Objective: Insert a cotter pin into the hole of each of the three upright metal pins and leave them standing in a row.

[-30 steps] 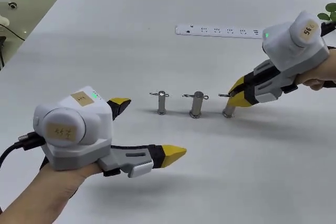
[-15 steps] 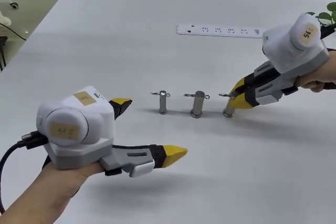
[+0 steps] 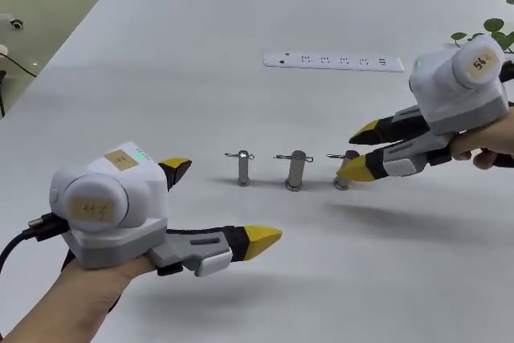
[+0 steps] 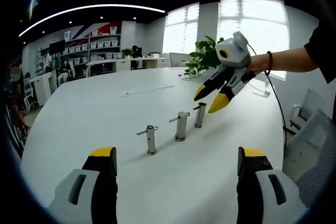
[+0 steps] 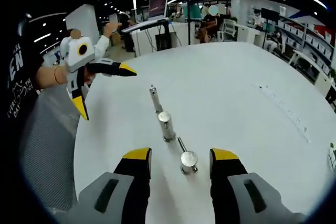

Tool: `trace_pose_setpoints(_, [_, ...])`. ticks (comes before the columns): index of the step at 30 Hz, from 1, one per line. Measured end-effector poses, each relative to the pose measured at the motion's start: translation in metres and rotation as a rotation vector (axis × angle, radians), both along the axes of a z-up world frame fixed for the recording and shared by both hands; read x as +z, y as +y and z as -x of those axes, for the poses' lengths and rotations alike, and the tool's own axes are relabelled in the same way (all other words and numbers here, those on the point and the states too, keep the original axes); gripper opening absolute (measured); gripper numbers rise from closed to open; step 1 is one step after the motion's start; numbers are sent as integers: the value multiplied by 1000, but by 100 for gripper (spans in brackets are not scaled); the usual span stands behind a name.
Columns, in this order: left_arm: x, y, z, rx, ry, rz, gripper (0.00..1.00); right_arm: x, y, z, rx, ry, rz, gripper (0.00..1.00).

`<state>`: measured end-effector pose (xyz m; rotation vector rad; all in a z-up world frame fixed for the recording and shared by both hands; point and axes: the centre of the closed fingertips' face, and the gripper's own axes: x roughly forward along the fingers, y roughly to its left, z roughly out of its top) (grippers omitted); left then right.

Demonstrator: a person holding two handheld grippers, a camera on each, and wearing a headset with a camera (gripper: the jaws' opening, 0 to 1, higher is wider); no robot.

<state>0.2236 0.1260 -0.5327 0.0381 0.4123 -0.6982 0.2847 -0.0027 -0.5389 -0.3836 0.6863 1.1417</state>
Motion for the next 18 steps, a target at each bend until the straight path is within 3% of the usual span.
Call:
trace_pose_setpoints(3, [2, 3, -3, 27, -3, 12, 96, 5, -2, 4, -75, 6, -21, 45])
trace_pose_setpoints(5, [4, 7, -4, 47, -1, 24, 96, 10, -6, 5, -165, 11, -46, 47])
trace_pose_setpoints(7, [7, 10, -6, 70, -5, 32, 99, 17, -7, 7, -222, -7, -102, 51])
trace_pose_setpoints(11, [10, 13, -7, 90, -6, 47, 99, 27, -11, 13, -323, -33, -155, 56])
trace_pose_setpoints(18, [15, 15, -6, 122, -5, 56, 99, 19, -13, 28, -435, -69, -159, 62])
